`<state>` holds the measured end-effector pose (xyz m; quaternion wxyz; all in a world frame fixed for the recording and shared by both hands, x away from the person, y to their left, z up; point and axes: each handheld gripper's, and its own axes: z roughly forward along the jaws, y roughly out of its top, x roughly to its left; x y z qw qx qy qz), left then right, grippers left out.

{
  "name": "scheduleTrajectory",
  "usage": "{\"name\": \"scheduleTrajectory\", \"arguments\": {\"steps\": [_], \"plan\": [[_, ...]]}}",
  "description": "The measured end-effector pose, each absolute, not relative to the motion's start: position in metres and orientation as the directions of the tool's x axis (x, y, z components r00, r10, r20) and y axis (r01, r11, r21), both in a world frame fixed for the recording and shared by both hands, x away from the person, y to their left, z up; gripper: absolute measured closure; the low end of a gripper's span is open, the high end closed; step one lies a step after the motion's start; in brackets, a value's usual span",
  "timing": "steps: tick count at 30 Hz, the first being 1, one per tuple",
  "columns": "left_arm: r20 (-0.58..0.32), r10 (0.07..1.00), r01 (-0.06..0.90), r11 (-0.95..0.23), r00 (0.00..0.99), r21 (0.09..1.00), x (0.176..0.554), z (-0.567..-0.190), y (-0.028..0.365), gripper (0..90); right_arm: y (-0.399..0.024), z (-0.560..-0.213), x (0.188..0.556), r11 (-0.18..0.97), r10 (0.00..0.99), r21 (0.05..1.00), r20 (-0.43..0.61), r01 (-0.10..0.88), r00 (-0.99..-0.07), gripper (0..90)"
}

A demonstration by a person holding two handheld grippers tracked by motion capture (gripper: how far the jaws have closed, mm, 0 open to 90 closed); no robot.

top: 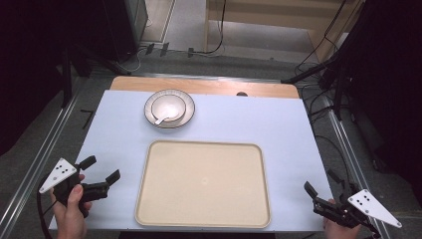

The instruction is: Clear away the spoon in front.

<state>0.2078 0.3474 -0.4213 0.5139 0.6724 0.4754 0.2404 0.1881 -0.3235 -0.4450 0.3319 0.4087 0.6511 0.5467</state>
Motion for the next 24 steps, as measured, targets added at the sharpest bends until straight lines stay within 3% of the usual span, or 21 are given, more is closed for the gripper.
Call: {"name": "scheduleTrajectory", "arguments": {"steps": [24], "plan": [[-0.188, 0.836, 0.436, -0.067, 0.516, 0.897, 0.251, -0.398, 0.319, 0.0, -0.321, -0.446, 0.189, 0.078, 0.889, 0.978, 0.019, 0.192, -0.458, 13.1]]}}
